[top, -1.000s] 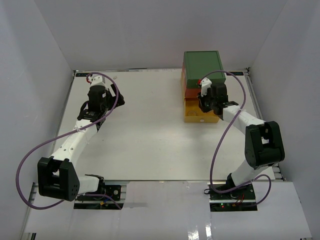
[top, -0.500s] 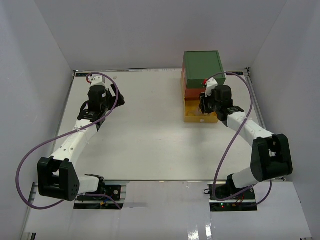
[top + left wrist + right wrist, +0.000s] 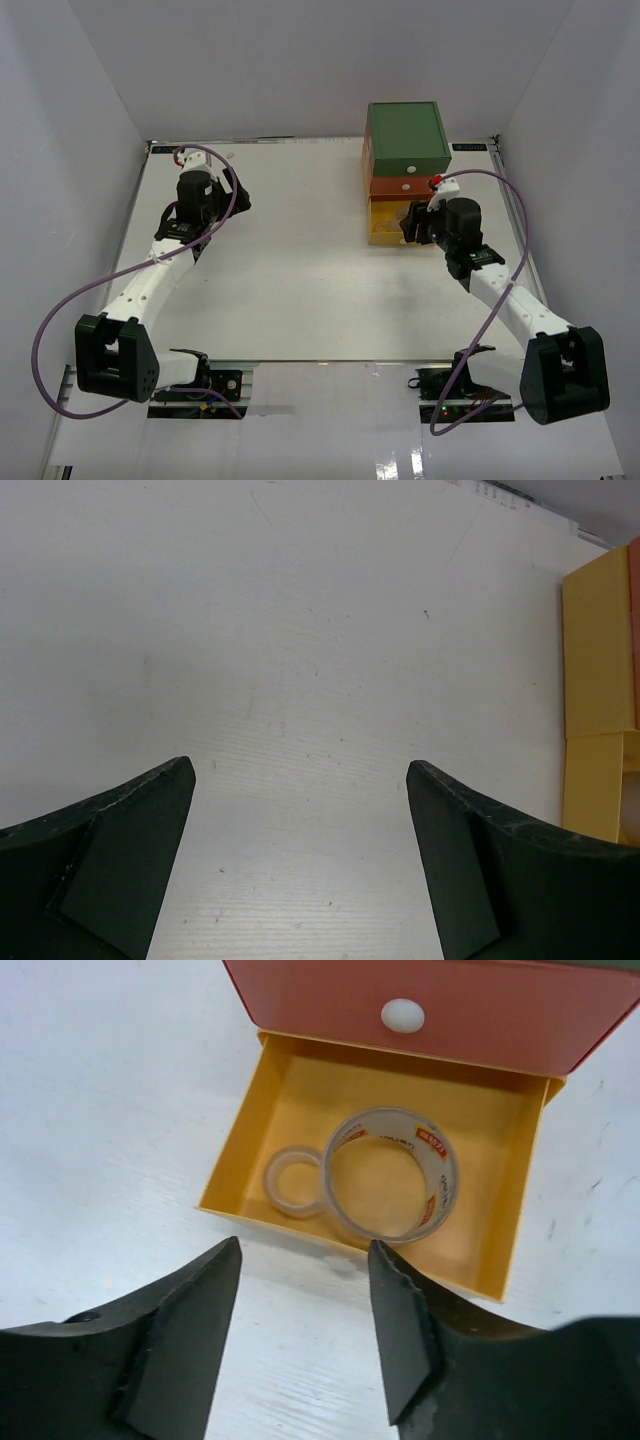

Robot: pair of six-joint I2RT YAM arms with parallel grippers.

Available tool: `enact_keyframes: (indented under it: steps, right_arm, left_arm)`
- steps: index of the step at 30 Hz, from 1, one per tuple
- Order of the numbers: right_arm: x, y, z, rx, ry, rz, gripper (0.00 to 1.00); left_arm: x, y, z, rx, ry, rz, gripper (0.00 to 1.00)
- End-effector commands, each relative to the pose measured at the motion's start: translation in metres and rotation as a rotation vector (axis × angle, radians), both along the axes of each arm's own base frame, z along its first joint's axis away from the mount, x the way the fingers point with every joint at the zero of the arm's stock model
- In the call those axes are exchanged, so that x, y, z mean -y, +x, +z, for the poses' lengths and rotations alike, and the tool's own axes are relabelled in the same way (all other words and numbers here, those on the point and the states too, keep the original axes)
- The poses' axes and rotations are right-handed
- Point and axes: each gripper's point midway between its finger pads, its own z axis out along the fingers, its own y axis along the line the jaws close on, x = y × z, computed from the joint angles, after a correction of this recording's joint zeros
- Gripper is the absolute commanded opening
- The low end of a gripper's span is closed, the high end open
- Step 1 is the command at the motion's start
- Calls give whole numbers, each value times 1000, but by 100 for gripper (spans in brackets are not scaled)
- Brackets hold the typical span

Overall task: Sort the stationery into containers
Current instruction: Close the drawer in the storage box.

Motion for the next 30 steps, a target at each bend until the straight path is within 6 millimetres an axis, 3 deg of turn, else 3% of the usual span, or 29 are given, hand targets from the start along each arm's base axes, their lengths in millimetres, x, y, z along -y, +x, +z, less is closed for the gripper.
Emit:
enact_keyframes:
  steps: [1, 2, 5, 8, 11, 20, 30]
  right_arm:
    - [-4, -2, 23, 60, 169, -70, 62]
    - [-3, -9, 8, 26, 185, -83, 64]
    - [-1, -19, -1, 11, 288, -143, 66]
    - [3, -32, -34, -49, 336, -196, 66]
    - [2, -32, -45, -75, 361, -212, 62]
    - [1, -14, -78, -127, 357, -240, 53]
    - [7, 18, -87, -106, 386, -264, 49]
  left_arm:
    - [3, 3, 17, 35, -26, -10, 98]
    - [3, 3, 18, 36, -28, -11, 98]
    - [3, 3, 18, 36, -27, -9, 98]
    - [3, 3, 18, 36, -29, -9, 98]
    - [3, 3, 18, 36, -27, -8, 98]
    - [2, 3, 17, 36, -22, -3, 98]
    - [0, 4, 17, 35, -15, 2, 98]
